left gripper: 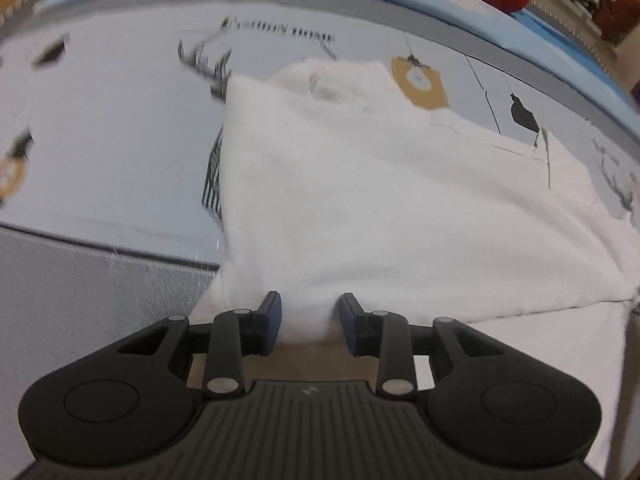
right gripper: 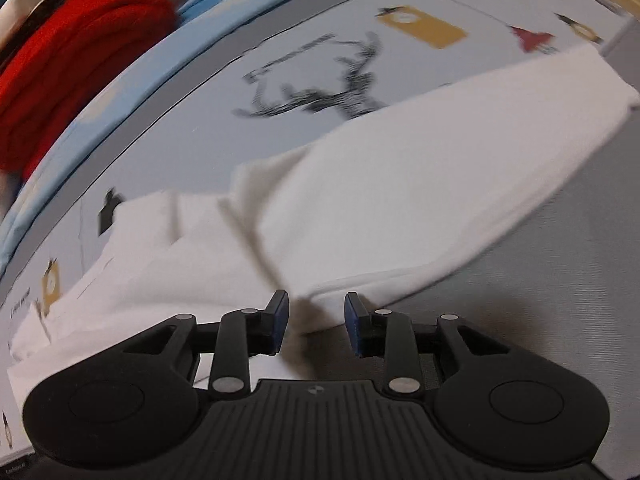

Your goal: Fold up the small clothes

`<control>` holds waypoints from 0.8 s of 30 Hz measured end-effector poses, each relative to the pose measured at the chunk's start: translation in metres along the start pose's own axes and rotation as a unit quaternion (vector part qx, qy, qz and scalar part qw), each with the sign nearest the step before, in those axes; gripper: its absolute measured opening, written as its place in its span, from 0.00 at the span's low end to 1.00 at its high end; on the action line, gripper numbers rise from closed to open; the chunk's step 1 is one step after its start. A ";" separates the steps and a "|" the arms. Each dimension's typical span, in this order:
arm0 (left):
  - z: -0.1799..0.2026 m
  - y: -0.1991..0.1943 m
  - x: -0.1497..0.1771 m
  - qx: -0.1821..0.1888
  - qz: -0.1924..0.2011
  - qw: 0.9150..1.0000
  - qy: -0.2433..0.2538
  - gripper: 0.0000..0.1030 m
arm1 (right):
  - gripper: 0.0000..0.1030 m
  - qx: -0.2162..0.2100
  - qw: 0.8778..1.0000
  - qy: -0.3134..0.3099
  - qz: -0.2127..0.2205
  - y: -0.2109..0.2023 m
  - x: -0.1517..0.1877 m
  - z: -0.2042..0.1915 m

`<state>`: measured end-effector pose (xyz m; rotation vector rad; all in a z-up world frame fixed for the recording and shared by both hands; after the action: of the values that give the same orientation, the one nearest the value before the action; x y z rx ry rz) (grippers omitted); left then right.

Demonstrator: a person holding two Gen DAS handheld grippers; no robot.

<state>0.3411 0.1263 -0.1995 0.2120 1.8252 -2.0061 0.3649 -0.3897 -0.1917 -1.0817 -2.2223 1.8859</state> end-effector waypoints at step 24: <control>0.102 -0.026 0.004 0.062 0.064 0.991 0.097 0.60 | 0.35 -0.005 0.953 0.257 0.162 -0.013 -0.107 0.291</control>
<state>0.3437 0.0275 -0.1638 0.5641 1.7501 -2.0692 0.3098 -0.6943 -0.2149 -1.7849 -1.8423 1.4417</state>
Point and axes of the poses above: each gripper's, at about its wrist camera, not at the fingertips, and y roughly the way its jaws point, z to its right, x to its underside, the point moved 9 cm from there along y, roughly the way its jaws point, and after that the axes turned 2 degrees about x, right-handed, at the moved point
